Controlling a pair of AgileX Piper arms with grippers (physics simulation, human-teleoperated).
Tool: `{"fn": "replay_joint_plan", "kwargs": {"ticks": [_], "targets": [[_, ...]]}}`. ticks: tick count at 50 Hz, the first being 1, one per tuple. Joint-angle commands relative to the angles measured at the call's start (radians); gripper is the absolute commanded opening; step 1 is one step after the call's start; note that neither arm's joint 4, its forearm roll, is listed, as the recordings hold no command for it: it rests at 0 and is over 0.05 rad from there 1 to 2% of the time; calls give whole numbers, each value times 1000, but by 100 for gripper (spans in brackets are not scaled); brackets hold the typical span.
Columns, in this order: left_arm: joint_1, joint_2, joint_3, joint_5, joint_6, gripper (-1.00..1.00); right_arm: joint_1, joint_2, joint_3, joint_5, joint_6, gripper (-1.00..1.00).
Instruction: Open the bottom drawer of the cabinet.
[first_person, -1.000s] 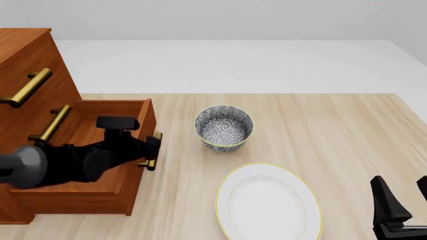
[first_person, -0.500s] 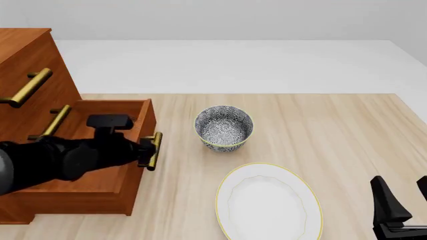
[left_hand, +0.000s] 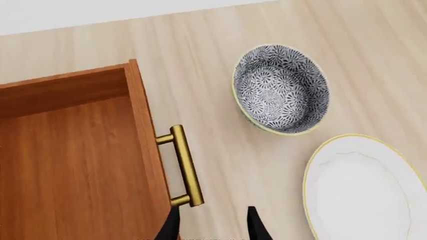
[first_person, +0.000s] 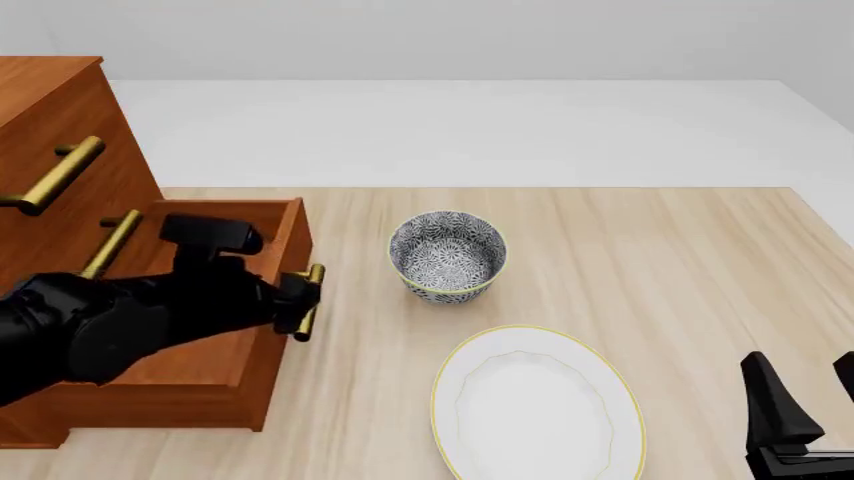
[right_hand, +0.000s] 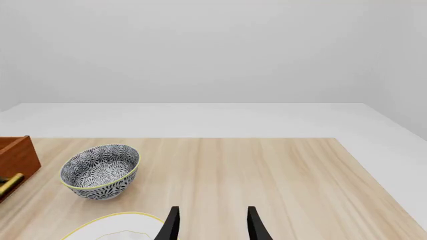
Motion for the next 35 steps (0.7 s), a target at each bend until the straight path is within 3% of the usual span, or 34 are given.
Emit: {"fn": "replay_joint_plan", "kwargs": {"ticks": [1,16,35], "targets": [[-13,-107,-1,45,36,100,0,0,0,0,0,100],[-15,-208,43,75,29,100,0,0,0,0,0,100],[-24,-464,82,156,34,100,0,0,0,0,0,100]]}}
